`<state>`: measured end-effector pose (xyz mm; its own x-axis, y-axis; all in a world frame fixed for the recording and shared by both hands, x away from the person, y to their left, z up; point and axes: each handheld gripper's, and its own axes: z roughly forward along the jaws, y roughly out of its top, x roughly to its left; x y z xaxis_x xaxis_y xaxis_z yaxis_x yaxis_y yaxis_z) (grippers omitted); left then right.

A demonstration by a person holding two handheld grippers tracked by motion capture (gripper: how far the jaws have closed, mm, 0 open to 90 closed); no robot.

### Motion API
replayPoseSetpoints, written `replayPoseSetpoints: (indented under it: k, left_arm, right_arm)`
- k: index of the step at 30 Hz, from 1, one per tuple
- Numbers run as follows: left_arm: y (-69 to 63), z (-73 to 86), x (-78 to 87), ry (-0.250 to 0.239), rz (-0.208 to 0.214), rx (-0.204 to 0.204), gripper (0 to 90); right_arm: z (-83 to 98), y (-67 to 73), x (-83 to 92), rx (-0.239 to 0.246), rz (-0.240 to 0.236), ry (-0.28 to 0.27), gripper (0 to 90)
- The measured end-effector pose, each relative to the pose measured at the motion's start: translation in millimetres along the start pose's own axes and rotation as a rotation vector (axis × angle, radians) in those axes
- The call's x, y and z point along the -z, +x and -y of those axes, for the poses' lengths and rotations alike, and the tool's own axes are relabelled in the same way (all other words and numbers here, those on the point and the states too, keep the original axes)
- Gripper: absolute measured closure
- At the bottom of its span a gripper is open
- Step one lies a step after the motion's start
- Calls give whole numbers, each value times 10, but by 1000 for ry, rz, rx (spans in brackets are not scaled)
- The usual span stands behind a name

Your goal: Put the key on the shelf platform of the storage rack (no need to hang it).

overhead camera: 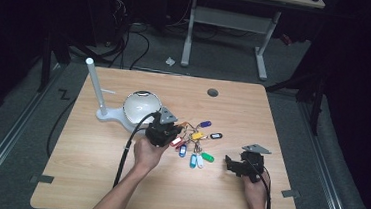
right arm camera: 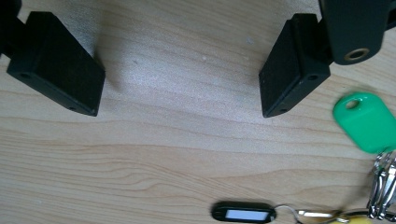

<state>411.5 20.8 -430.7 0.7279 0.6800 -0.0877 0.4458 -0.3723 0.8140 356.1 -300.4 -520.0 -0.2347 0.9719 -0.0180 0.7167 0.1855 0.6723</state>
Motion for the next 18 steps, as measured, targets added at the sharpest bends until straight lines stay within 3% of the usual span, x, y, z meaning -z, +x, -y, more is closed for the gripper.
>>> replayPoseSetpoints:
  k: [10,18]
  left_arm:
    - [49,-213,242,-74,19,6,882]
    - [103,-329,432,-103,22,3,883]
  right_arm:
    - [1,-1,0,2,0,-1,144]
    - [1,-1,0,2,0,0,144]
